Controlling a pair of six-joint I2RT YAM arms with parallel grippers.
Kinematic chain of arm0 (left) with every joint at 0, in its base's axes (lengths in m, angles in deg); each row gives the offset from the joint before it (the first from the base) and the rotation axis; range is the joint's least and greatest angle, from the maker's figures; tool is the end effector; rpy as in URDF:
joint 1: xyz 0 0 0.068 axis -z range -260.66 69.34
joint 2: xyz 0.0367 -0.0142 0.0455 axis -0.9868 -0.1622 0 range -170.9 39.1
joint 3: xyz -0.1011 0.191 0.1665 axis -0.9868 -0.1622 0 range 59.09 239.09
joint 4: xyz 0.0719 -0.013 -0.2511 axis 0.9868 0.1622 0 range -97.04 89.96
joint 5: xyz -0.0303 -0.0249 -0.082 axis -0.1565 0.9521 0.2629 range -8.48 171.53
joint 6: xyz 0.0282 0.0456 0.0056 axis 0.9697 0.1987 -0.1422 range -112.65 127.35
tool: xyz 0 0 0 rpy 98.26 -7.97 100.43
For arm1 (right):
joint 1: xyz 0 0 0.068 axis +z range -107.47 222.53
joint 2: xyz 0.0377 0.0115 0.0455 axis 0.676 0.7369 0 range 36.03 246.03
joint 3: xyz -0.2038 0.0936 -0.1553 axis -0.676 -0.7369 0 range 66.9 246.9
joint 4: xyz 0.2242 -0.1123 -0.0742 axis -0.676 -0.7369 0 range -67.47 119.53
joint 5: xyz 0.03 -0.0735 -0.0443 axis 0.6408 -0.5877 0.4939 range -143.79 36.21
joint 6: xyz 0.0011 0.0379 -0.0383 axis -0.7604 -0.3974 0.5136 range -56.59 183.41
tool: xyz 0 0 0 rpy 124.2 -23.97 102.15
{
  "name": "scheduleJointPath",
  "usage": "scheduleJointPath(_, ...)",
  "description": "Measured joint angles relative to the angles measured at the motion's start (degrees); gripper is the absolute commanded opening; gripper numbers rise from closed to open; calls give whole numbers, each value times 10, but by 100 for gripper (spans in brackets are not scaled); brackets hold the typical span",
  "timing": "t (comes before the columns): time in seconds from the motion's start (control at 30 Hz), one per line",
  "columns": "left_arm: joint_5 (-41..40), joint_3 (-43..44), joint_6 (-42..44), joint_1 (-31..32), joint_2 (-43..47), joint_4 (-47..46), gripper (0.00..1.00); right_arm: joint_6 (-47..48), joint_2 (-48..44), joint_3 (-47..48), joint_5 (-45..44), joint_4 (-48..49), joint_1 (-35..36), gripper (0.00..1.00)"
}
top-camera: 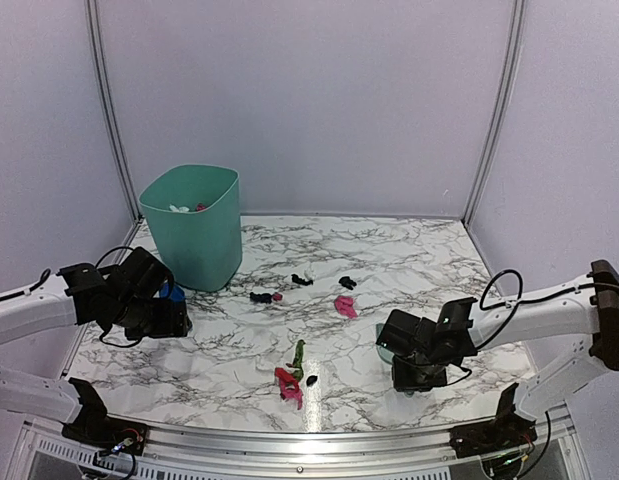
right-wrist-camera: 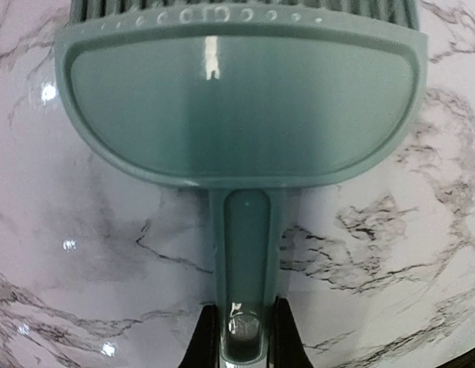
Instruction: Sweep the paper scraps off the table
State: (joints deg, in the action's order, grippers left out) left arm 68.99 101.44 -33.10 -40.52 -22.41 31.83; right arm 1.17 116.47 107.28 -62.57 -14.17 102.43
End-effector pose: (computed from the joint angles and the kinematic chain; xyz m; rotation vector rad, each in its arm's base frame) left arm 0.1600 -0.1248 0.2296 -0.0875 2.5665 -0.2605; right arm 0.1121 0.1826 0.1536 0.0726 2.9539 0.0314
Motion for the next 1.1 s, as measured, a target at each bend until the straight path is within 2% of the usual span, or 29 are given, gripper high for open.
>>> scheduleJointPath(0.2,8,17,11,2,-24,0,90,11,2,2,-2,3,0,0)
scheduleJointPath(0.43,69,102,41,3,-63,-8,93,65,-3,11,-4,17,0,0)
scheduleJointPath(0.77,298,268,68,3,-176,-58,92,203,-71,93,-24,81,0,0)
scheduleJointPath(0.97,434,360,51,3,-259,-105,87,282,-95,136,-24,111,0,0)
scheduleJointPath(1.1,498,408,33,6,-322,-130,83,318,-95,161,-16,125,0,0)
